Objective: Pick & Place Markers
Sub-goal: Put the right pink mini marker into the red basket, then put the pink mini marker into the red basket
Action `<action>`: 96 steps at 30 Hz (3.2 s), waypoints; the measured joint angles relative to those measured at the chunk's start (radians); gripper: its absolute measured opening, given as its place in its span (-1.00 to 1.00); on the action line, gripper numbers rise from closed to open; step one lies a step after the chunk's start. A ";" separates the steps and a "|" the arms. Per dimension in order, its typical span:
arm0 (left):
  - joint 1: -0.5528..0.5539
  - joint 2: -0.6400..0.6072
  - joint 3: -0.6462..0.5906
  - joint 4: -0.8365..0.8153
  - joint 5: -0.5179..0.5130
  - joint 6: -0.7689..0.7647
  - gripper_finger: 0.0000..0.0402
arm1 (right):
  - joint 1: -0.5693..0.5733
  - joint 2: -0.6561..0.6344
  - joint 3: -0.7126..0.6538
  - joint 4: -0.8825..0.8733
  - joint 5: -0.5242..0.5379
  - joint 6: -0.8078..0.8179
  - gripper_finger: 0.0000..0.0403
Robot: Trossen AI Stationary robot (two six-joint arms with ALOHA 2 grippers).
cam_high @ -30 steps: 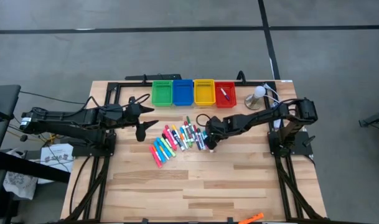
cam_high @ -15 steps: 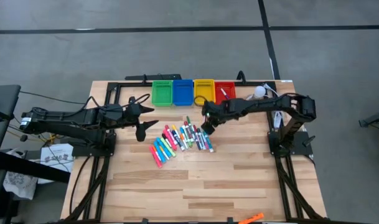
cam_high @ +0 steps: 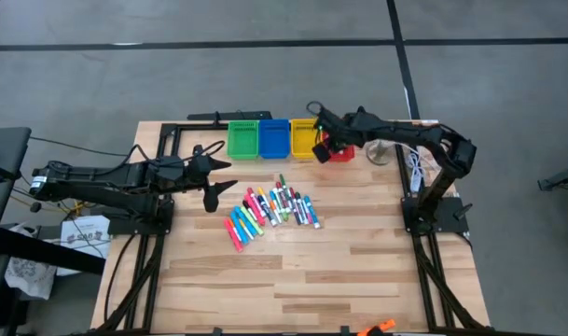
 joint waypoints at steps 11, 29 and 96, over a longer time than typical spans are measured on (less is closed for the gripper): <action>0.000 0.000 0.000 0.000 0.000 0.004 0.29 | -0.085 0.002 0.000 0.015 -0.007 -0.073 -0.70; 0.038 0.048 0.000 0.009 0.293 -0.108 0.29 | -0.076 0.013 0.000 0.030 -0.034 -0.103 -0.56; 0.034 0.053 0.000 0.090 0.306 -0.124 0.29 | 0.552 -0.064 0.043 0.061 0.098 0.166 -0.50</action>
